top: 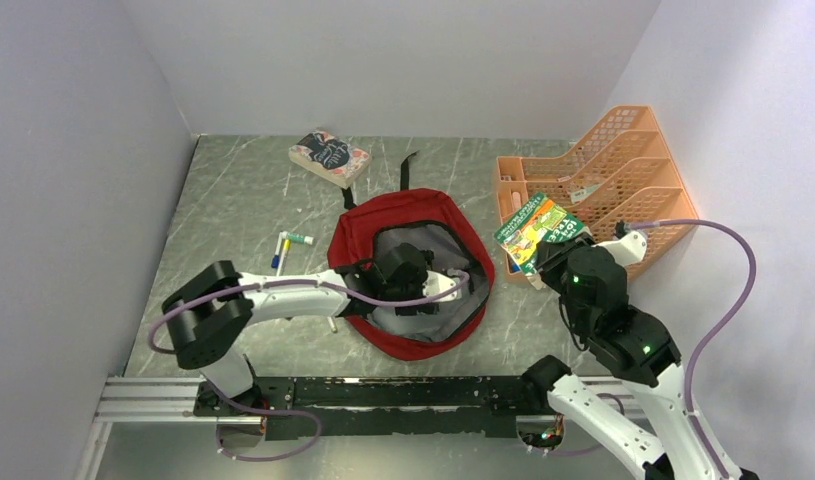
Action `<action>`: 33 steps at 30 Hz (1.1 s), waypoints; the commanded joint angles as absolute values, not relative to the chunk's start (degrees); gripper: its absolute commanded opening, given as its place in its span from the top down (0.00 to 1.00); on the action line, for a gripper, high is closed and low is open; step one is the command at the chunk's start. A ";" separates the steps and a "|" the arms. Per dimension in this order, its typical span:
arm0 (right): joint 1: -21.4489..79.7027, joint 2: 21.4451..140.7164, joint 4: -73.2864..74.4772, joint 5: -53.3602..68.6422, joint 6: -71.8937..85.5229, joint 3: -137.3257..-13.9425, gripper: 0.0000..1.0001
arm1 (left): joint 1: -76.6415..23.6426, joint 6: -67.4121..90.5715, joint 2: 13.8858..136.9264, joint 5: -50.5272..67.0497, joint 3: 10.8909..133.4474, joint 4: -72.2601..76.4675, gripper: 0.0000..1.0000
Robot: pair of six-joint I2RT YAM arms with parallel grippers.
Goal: Pack the student bag
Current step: Place the book in the student bag.
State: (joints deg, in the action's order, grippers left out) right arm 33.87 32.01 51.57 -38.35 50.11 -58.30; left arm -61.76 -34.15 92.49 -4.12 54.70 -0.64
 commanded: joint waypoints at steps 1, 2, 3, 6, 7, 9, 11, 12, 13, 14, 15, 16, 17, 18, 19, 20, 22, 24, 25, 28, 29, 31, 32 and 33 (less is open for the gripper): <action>34.13 30.04 48.75 -42.22 51.32 -59.18 1.00 | -63.05 -36.04 96.28 -9.54 56.18 1.70 0.15; 34.12 29.85 48.85 -42.35 51.31 -59.15 1.00 | -63.15 -36.23 97.02 -10.10 56.24 1.82 0.16; 34.11 29.66 48.87 -42.30 51.30 -59.08 1.00 | -63.19 -36.37 97.76 -10.45 56.25 1.96 0.17; 34.12 29.29 48.29 -41.83 51.15 -58.42 1.00 | -63.28 -37.17 99.69 -11.73 56.33 2.81 0.19; 34.12 29.30 48.07 -41.53 51.00 -58.25 1.00 | -63.28 -37.29 100.35 -12.88 56.38 3.27 0.19; 34.13 29.35 47.63 -40.65 50.74 -57.98 1.00 | -63.30 -37.40 101.61 -15.54 56.95 3.84 0.21; 34.17 29.54 47.24 -39.77 50.64 -57.64 1.00 | -63.30 -37.94 102.25 -17.32 57.10 4.64 0.23; 34.12 29.53 46.86 -39.22 50.63 -57.39 1.00 | -63.31 -38.06 102.38 -17.73 57.13 5.12 0.23; 34.17 29.60 46.58 -38.78 50.67 -57.06 1.00 | -63.33 -38.20 102.46 -18.06 57.13 5.66 0.23; 34.17 29.63 46.38 -38.30 50.63 -56.82 1.00 | -63.23 -38.18 102.58 -18.29 57.21 6.09 0.24; 34.15 29.70 46.18 -37.91 50.63 -56.52 1.00 | -63.13 -38.11 102.81 -18.63 57.40 6.62 0.25; 34.13 29.71 46.07 -37.54 50.75 -56.33 1.00 | -62.98 -38.19 103.30 -18.95 57.61 6.86 0.27; 34.14 29.78 45.98 -37.34 50.89 -56.12 1.00 | -62.87 -38.41 103.90 -19.29 57.90 6.91 0.29; 34.15 29.79 45.92 -37.14 51.02 -55.94 1.00 | -62.72 -38.55 104.49 -19.82 58.20 6.97 0.30; 34.16 29.67 45.88 -36.95 51.14 -55.76 1.00 | -62.63 -38.63 105.13 -20.53 58.48 7.21 0.32; 34.16 29.63 45.88 -36.88 51.25 -55.61 1.00 | -62.52 -38.76 105.61 -20.94 58.61 7.44 0.32; 34.10 29.41 46.07 -36.80 51.52 -55.46 1.00 | -62.40 -39.25 106.20 -21.17 58.33 8.15 0.32; 34.15 29.17 46.45 -36.81 51.93 -55.37 1.00 | -62.34 -39.45 106.48 -21.14 58.41 8.08 0.33; 34.13 29.04 46.68 -36.88 52.21 -55.29 1.00 | -62.24 -39.35 106.55 -21.06 58.70 7.77 0.36; 34.11 28.62 48.19 -37.40 54.21 -55.26 1.00 | -61.76 -37.66 106.46 -21.13 60.40 6.08 0.60; 34.10 28.50 48.71 -37.46 54.96 -55.28 1.00 | -61.52 -36.78 106.34 -21.17 61.16 5.24 0.69; 34.18 28.46 49.95 -37.43 56.81 -55.28 1.00 | -61.11 -35.16 105.99 -21.15 62.82 3.32 0.84; 34.12 28.54 50.61 -37.10 57.86 -55.35 1.00 | -60.78 -34.58 105.60 -20.65 63.74 2.47 0.90; 34.16 28.64 51.07 -36.49 58.86 -55.30 1.00 | -60.55 -33.91 104.95 -20.07 64.48 1.71 0.94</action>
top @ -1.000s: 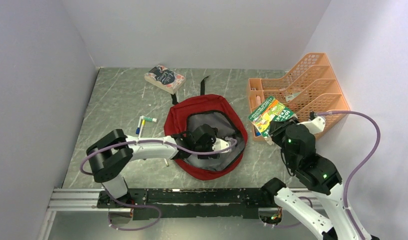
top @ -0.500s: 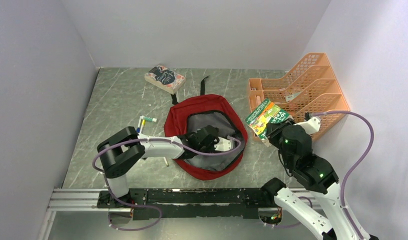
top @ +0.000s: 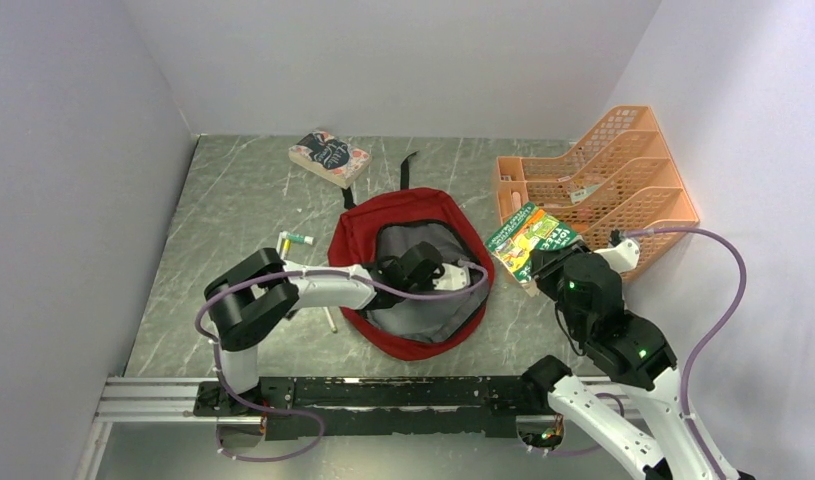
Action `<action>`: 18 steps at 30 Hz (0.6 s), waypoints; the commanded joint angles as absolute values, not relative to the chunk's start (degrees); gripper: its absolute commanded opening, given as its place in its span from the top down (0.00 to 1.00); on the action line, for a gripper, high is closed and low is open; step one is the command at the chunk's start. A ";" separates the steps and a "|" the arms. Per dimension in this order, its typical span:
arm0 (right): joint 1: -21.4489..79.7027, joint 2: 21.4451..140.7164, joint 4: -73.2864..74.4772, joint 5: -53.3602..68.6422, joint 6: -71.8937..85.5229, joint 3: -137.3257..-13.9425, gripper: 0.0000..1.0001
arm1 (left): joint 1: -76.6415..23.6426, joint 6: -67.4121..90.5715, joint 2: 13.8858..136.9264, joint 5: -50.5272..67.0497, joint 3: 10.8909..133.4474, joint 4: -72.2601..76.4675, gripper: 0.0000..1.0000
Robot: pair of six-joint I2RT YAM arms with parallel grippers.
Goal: Pack the student bag
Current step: Place the book in the student bag.
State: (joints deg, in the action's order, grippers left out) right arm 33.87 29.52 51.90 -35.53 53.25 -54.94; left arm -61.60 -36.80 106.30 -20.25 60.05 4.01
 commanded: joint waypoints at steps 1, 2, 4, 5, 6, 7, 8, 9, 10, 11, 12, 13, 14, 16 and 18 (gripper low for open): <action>34.16 28.73 51.53 -35.62 60.12 -55.12 1.00 | -60.15 -33.17 104.32 -19.49 65.16 1.19 0.95; 34.11 28.67 51.87 -34.66 61.52 -54.92 1.00 | -59.81 -32.37 103.69 -18.82 65.84 0.70 0.95; 34.14 28.30 52.23 -32.64 64.06 -54.21 1.00 | -58.74 -31.04 102.76 -16.82 67.59 -0.61 0.95; 34.06 27.82 52.22 -31.66 65.52 -53.50 1.00 | -58.33 -30.39 102.68 -16.15 68.67 -1.72 0.95; 34.13 27.56 52.09 -30.73 66.73 -52.76 1.00 | -57.89 -29.63 102.66 -15.72 69.78 -2.45 0.95; 34.13 27.42 51.79 -29.71 67.53 -52.13 1.00 | -57.51 -28.88 102.82 -15.43 71.12 -3.05 0.95; 34.13 27.53 51.69 -28.96 68.23 -51.57 1.00 | -57.18 -27.66 103.20 -15.56 72.30 -3.57 0.95; 34.15 27.82 51.73 -28.20 68.81 -51.25 1.00 | -56.83 -26.91 103.53 -15.90 73.66 -3.81 0.95; 34.16 28.23 51.76 -27.36 69.23 -51.00 1.00 | -56.43 -25.50 103.94 -16.25 74.92 -4.16 0.95; 34.14 28.70 51.72 -26.24 69.64 -50.58 1.00 | -55.97 -24.53 104.45 -16.45 76.17 -4.32 0.95; 34.12 29.21 51.58 -25.23 70.02 -50.24 1.00 | -55.56 -23.52 105.02 -16.60 78.07 -4.77 0.95; 34.15 29.60 51.20 -24.27 70.52 -49.81 1.00 | -55.06 -22.57 105.54 -16.69 79.50 -5.36 0.95; 34.12 29.89 50.83 -23.27 70.90 -49.28 1.00 | -54.54 -21.59 106.18 -16.65 81.05 -6.06 0.95; 34.17 29.95 49.73 -21.41 72.00 -47.83 1.00 | -53.73 -19.98 107.62 -16.26 84.06 -7.85 0.95; 34.13 29.74 48.46 -20.22 73.55 -46.24 1.00 | -53.18 -19.23 108.88 -15.94 86.53 -9.58 0.95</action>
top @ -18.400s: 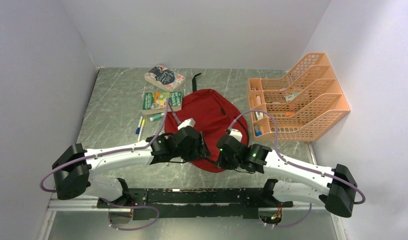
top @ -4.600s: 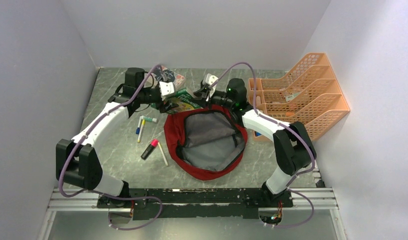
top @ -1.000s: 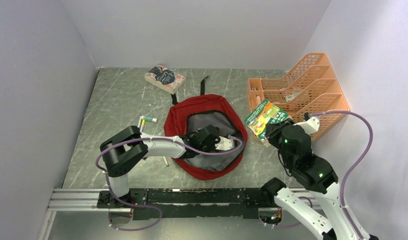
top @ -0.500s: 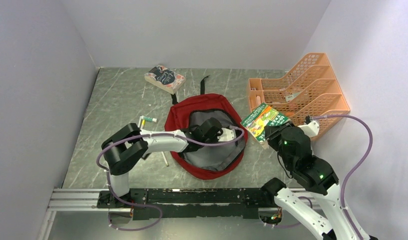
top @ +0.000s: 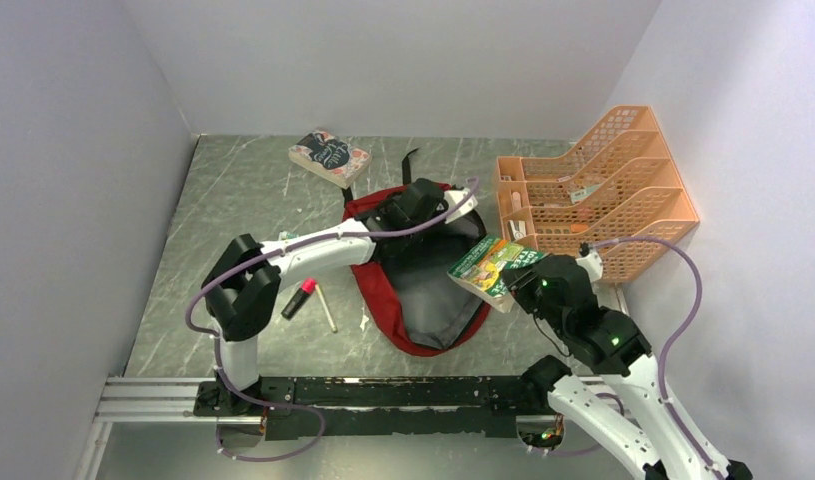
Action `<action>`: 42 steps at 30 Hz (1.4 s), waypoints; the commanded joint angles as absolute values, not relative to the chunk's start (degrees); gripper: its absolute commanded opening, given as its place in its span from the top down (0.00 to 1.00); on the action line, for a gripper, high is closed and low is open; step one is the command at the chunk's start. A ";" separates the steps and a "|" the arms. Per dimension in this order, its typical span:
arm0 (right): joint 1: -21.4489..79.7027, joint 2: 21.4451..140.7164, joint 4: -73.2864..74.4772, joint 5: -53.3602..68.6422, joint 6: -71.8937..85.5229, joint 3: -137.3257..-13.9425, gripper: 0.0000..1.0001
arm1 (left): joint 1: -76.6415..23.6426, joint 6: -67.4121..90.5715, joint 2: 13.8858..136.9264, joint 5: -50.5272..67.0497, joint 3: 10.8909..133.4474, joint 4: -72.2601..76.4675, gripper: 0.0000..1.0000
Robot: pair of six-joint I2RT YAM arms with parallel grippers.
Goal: Pack the student bag
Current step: Place the book in the student bag.
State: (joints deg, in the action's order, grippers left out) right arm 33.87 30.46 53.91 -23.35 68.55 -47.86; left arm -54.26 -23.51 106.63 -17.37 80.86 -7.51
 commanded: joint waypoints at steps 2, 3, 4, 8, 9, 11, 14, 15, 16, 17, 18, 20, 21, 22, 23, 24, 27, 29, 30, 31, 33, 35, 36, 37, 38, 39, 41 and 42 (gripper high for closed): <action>34.17 29.47 46.65 -19.14 75.38 -44.13 1.00 | -53.16 -18.95 109.86 -15.79 87.99 -10.61 0.95; 34.11 29.37 45.38 -18.55 76.27 -42.87 1.00 | -53.15 -18.82 110.02 -15.56 88.32 -10.75 0.95; 34.15 29.45 43.39 -17.84 76.99 -41.59 1.00 | -53.08 -18.64 110.10 -15.41 88.67 -10.85 0.95; 34.11 31.55 33.72 -15.71 79.89 -36.52 1.00 | -53.08 -17.74 110.49 -15.01 90.22 -12.46 0.95; 34.16 32.68 31.14 -15.17 80.39 -35.67 1.00 | -53.03 -17.47 110.72 -15.06 91.06 -13.26 0.95; 34.12 35.21 26.36 -14.48 81.03 -34.20 1.00 | -53.09 -16.68 111.11 -15.23 93.07 -15.24 0.95; 34.19 39.53 21.01 -13.33 82.09 -33.03 1.00 | -53.00 -15.43 111.76 -15.47 95.83 -17.75 0.95; 34.11 40.95 19.18 -12.87 82.61 -32.77 1.00 | -53.10 -15.12 112.02 -15.35 96.73 -18.70 0.95; 34.11 42.19 17.50 -12.55 82.96 -32.52 1.00 | -53.02 -14.72 112.31 -15.38 97.63 -19.60 0.95; 34.16 43.33 15.60 -12.49 83.49 -32.12 1.00 | -53.11 -14.31 112.67 -15.46 98.59 -20.51 0.95; 34.19 44.35 14.10 -12.59 84.64 -31.67 1.00 | -53.07 -13.83 113.02 -15.48 99.52 -21.54 0.95; 34.25 46.11 10.15 -13.08 87.14 -30.14 1.00 | -53.08 -12.97 113.81 -15.40 101.36 -23.48 0.95; 34.21 46.91 7.93 -13.17 88.33 -29.31 1.00 | -53.09 -12.59 114.22 -15.01 102.15 -24.49 0.95; 34.20 47.85 5.43 -13.25 89.39 -28.67 1.00 | -53.09 -12.19 114.52 -14.76 103.01 -25.80 0.95; 34.23 48.93 3.16 -13.58 90.00 -28.28 1.00 | -53.10 -11.73 114.86 -14.51 103.81 -26.80 0.95; 34.20 50.23 1.46 -14.11 90.74 -28.18 1.00 | -53.11 -11.31 115.07 -14.27 104.48 -27.64 0.95; 34.19 53.88 -4.47 -17.07 91.92 -27.94 1.00 | -53.09 -10.52 115.22 -13.77 105.35 -29.28 0.95; 34.21 55.94 -9.84 -18.63 91.66 -27.41 1.00 | -53.10 -10.21 115.16 -13.58 105.66 -30.34 0.95; 34.16 57.16 -13.09 -19.19 91.84 -27.19 1.00 | -53.12 -10.00 115.12 -13.34 105.91 -30.95 0.95; 34.19 58.45 -15.71 -19.55 91.97 -26.88 1.00 | -53.15 -9.87 115.06 -13.07 106.10 -31.39 0.95; 34.13 61.75 -20.45 -19.95 92.70 -26.39 1.00 | -53.13 -9.36 115.02 -12.57 106.74 -32.24 0.95; 34.17 65.52 -24.45 -20.42 93.86 -26.08 1.00 | -53.12 -8.68 114.96 -11.64 107.54 -33.23 0.95; 34.11 67.47 -27.15 -20.49 94.01 -25.87 1.00 | -53.10 -8.44 114.98 -11.02 107.96 -33.70 0.95; 34.15 69.76 -30.48 -20.55 93.34 -25.77 1.00 | -53.13 -8.17 114.89 -10.58 108.35 -33.97 0.95; 34.18 72.00 -33.16 -20.60 92.82 -25.94 1.00 | -53.11 -7.92 114.87 -10.07 108.65 -34.32 0.95; 34.13 74.21 -35.17 -20.42 92.55 -26.40 1.00 | -53.05 -7.79 114.86 -9.78 109.04 -34.59 0.95; 34.18 78.61 -41.10 -20.25 90.41 -27.10 1.00 | -53.08 -7.60 115.08 -9.21 109.88 -35.42 0.95; 34.05 80.82 -43.20 -19.80 90.12 -27.69 1.00 | -53.06 -7.63 115.24 -9.23 110.27 -36.01 0.95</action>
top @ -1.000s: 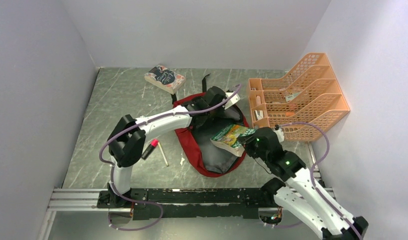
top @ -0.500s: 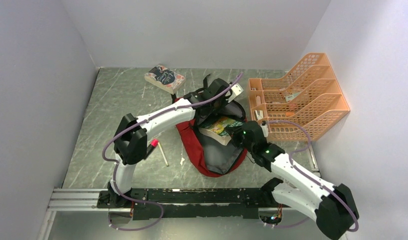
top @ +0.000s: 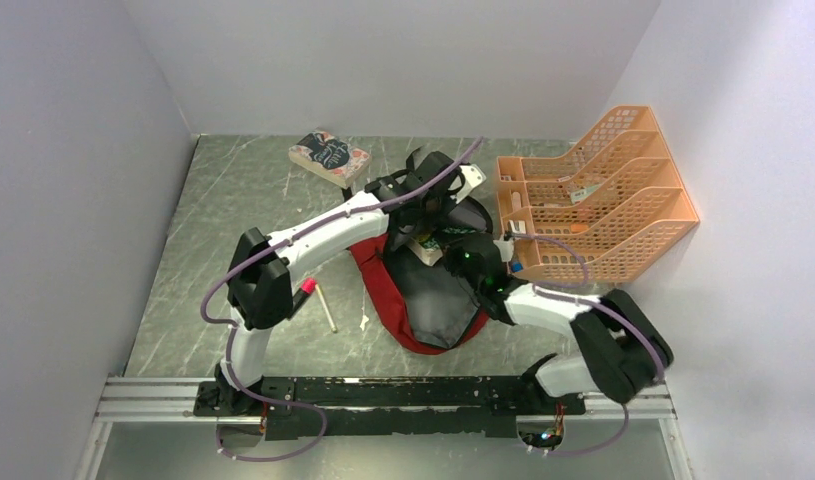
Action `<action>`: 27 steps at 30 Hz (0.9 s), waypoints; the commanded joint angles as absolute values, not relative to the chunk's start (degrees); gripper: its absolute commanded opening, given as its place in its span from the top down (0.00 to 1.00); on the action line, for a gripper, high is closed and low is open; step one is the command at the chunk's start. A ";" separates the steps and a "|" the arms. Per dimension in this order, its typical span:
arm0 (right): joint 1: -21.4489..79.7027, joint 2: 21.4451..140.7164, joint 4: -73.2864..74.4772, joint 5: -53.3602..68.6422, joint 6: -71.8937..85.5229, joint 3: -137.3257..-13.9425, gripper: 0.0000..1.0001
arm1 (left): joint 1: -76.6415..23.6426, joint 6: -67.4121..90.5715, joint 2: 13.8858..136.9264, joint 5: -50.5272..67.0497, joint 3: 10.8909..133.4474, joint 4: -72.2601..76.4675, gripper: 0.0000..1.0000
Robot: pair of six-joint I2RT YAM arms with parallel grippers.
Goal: Pack the student bag
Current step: Place the book in the student bag.
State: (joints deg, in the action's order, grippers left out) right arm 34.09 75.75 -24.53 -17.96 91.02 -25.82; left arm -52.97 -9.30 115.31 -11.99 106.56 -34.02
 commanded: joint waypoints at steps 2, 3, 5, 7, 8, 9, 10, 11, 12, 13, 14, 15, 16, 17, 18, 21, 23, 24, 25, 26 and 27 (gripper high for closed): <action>33.85 84.81 -48.12 -18.52 89.06 -28.88 1.00 | -53.10 -7.53 115.41 -9.25 110.87 -36.97 0.95; 33.84 86.67 -49.97 -17.93 88.92 -29.50 1.00 | -53.10 -7.54 115.40 -9.48 110.68 -37.20 0.95; 33.73 90.12 -53.66 -17.02 87.55 -30.76 1.00 | -53.01 -7.49 115.02 -9.75 110.01 -37.16 0.95; 33.51 93.08 -54.92 -16.32 86.71 -32.22 1.00 | -52.99 -7.21 114.83 -9.27 109.42 -37.24 0.95; 33.49 94.02 -55.24 -16.55 85.94 -32.86 1.00 | -52.92 -7.09 114.75 -8.82 109.16 -37.20 0.95; 33.49 94.92 -54.97 -16.97 84.63 -33.63 1.00 | -52.86 -6.92 114.70 -8.37 108.90 -37.11 0.95; 33.50 95.78 -54.11 -17.30 83.59 -34.54 1.00 | -52.80 -6.74 114.74 -8.09 108.74 -37.05 0.95; 33.49 96.83 -53.39 -17.61 82.86 -35.30 1.00 | -52.79 -6.56 114.82 -7.90 108.70 -37.05 0.95; 33.49 98.08 -53.60 -17.72 82.23 -35.88 1.00 | -52.80 -6.47 114.93 -7.65 108.84 -37.09 0.95; 33.49 99.48 -54.03 -17.74 81.69 -36.19 1.00 | -52.69 -6.42 115.03 -7.46 109.03 -37.08 0.95; 33.49 100.82 -54.02 -17.75 81.95 -36.53 1.00 | -52.73 -6.30 115.12 -7.24 109.13 -37.06 0.95; 33.49 102.16 -54.07 -17.80 82.36 -36.70 1.00 | -52.69 -6.18 115.23 -7.00 109.27 -37.09 0.95; 33.49 103.65 -54.80 -17.54 82.45 -36.83 1.00 | -52.70 -6.07 115.27 -6.80 109.33 -37.02 0.95; 33.49 105.09 -55.84 -16.68 82.37 -37.09 1.00 | -52.65 -6.04 115.36 -6.63 109.33 -37.00 0.95; 33.53 106.74 -56.67 -15.68 82.48 -37.49 1.00 | -52.59 -6.06 115.40 -6.59 109.21 -36.96 0.95; 33.49 109.64 -55.53 -13.24 82.23 -38.85 0.92 | -52.31 -5.96 115.74 -6.97 108.49 -36.61 0.95; 33.49 109.76 -53.59 -12.83 81.39 -39.21 0.81 | -51.68 -5.31 115.78 -6.06 107.64 -35.71 0.95; 33.49 109.39 -52.16 -12.87 80.55 -39.44 0.76 | -51.16 -4.83 115.82 -5.21 107.06 -35.09 0.95; 33.49 108.89 -49.11 -12.77 79.35 -40.14 0.72 | -50.59 -4.02 115.95 -4.41 106.57 -34.52 0.95; 33.49 108.03 -45.66 -12.89 77.85 -41.18 0.67 | -50.07 -3.26 116.26 -4.04 106.45 -34.26 0.95; 33.49 107.18 -41.91 -13.12 76.23 -42.49 0.61 | -49.56 -2.70 116.76 -3.71 106.62 -34.20 0.95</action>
